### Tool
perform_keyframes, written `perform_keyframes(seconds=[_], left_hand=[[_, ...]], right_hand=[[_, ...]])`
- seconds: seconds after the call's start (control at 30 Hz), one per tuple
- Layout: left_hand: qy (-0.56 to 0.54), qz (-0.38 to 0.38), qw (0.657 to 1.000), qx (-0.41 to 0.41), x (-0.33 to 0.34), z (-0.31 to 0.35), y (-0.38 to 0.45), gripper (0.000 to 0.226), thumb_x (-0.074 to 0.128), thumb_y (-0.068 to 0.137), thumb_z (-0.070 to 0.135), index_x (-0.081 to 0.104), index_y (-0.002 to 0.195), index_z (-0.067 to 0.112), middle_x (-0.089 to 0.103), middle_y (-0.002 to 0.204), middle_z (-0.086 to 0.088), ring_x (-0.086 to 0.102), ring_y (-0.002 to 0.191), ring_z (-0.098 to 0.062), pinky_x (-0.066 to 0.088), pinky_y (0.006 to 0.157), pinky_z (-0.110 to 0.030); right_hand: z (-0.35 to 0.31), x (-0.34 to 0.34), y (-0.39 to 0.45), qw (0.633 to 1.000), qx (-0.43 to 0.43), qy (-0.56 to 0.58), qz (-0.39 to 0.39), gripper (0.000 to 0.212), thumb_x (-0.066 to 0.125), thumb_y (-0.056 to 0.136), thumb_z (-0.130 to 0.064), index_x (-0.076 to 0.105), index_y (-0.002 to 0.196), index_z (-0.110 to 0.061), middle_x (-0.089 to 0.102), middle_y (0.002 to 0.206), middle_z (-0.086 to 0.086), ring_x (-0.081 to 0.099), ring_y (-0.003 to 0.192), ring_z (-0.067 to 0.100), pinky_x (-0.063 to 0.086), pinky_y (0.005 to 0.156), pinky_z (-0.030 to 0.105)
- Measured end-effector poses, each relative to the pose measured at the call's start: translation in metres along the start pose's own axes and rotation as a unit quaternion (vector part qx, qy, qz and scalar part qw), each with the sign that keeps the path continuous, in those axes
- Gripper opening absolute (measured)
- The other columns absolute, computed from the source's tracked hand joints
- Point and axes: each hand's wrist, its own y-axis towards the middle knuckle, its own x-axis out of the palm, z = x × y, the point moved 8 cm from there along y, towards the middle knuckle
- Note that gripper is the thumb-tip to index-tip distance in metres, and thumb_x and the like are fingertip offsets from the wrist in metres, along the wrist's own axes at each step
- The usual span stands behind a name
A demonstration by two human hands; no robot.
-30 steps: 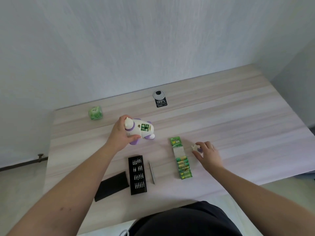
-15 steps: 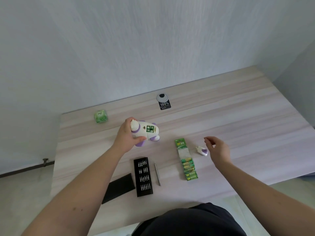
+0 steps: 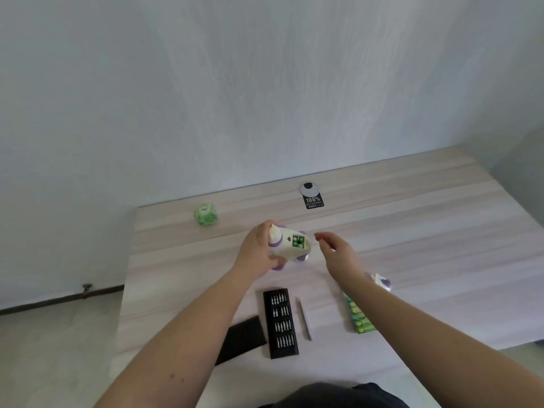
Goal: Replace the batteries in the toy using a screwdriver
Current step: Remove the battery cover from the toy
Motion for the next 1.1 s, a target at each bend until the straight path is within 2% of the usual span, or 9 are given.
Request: perform_keyframes(seconds=[0.1,0.23,0.3,0.4,0.53,0.7,0.9,1.03,1.1], left_hand=[[0.018,-0.012,1.0,0.014,0.0,-0.006,-0.002,0.087,0.087,0.046,0.036,0.041,0.12,0.037,0.056,0.124,0.015,0.054,0.108,-0.014,0.048,0.09,-0.038],[-0.039,-0.032,0.998,0.031,0.0,-0.006,-0.005,0.084,0.089,0.054,0.021,0.044,0.123,0.035,0.051,0.127,0.009,0.049,0.114,-0.011,0.045,0.098,-0.037],[-0.038,-0.026,0.998,0.031,-0.002,-0.009,-0.006,0.083,0.09,0.055,0.022,0.046,0.125,0.032,0.048,0.127,0.004,0.045,0.12,-0.017,0.041,0.102,-0.036],[-0.022,-0.05,0.999,0.006,0.001,-0.025,-0.011,0.098,0.091,0.059,0.022,0.037,0.141,0.021,0.035,0.146,-0.005,0.027,0.142,-0.023,0.026,0.114,-0.03],[-0.093,-0.058,0.992,-0.057,0.0,-0.035,-0.016,0.117,0.091,0.058,0.014,0.021,0.152,0.015,0.036,0.14,0.005,0.037,0.129,-0.01,0.03,0.106,-0.023],[-0.118,-0.056,0.989,-0.07,-0.01,-0.036,-0.015,0.091,0.094,0.05,0.016,0.047,0.128,0.022,0.059,0.117,0.01,0.058,0.108,-0.012,0.043,0.084,-0.023],[-0.188,-0.03,0.98,-0.064,-0.031,-0.032,-0.02,0.097,0.093,0.059,0.028,0.036,0.138,0.037,0.057,0.126,0.014,0.054,0.116,-0.001,0.046,0.091,-0.022],[-0.25,0.041,0.963,-0.089,-0.049,-0.025,-0.025,0.094,0.086,0.071,0.024,0.029,0.145,0.028,0.052,0.131,0.008,0.05,0.118,-0.004,0.038,0.087,-0.009],[-0.299,0.081,0.944,-0.116,-0.053,-0.029,-0.032,0.085,0.079,0.078,0.021,0.028,0.145,0.03,0.047,0.136,0.005,0.044,0.124,-0.004,0.036,0.098,-0.013]], right_hand=[[-0.013,0.028,0.005,0.999,0.023,0.017,-0.046,0.037,0.044,0.1,-0.033,0.048,0.136,-0.032,0.058,0.126,-0.001,0.057,0.106,0.016,0.042,0.082,0.026],[-0.019,0.051,0.007,0.994,0.067,0.048,-0.078,0.038,0.04,0.102,-0.034,0.044,0.14,-0.032,0.054,0.128,0.002,0.058,0.092,0.015,0.051,0.066,0.017],[-0.016,0.055,0.008,0.991,0.082,0.067,-0.079,0.034,0.042,0.101,-0.031,0.051,0.133,-0.029,0.056,0.128,0.007,0.06,0.097,0.022,0.058,0.08,0.033],[-0.012,0.053,0.006,0.991,0.086,0.078,-0.072,0.024,0.044,0.1,-0.022,0.059,0.119,-0.027,0.059,0.118,0.011,0.061,0.093,0.024,0.059,0.08,0.042],[-0.006,0.049,0.001,0.986,0.099,0.121,-0.061,0.02,0.049,0.1,-0.018,0.063,0.111,-0.025,0.062,0.114,0.014,0.063,0.085,0.025,0.06,0.078,0.044],[-0.004,0.047,-0.004,0.979,0.11,0.158,-0.068,0.022,0.049,0.099,-0.015,0.064,0.115,-0.017,0.062,0.113,0.013,0.063,0.092,0.026,0.061,0.073,0.039],[-0.024,0.035,-0.005,0.965,0.099,0.222,-0.095,0.023,0.047,0.101,-0.017,0.066,0.114,-0.017,0.065,0.113,0.012,0.063,0.094,0.024,0.057,0.065,0.03],[-0.041,0.028,-0.008,0.954,0.092,0.27,-0.095,0.025,0.044,0.102,-0.018,0.067,0.112,-0.02,0.068,0.11,0.008,0.065,0.092,0.024,0.057,0.068,0.029],[-0.049,0.026,-0.009,0.949,0.086,0.289,-0.093,0.026,0.044,0.102,-0.018,0.068,0.109,-0.022,0.068,0.109,0.008,0.065,0.09,0.023,0.056,0.069,0.029]])
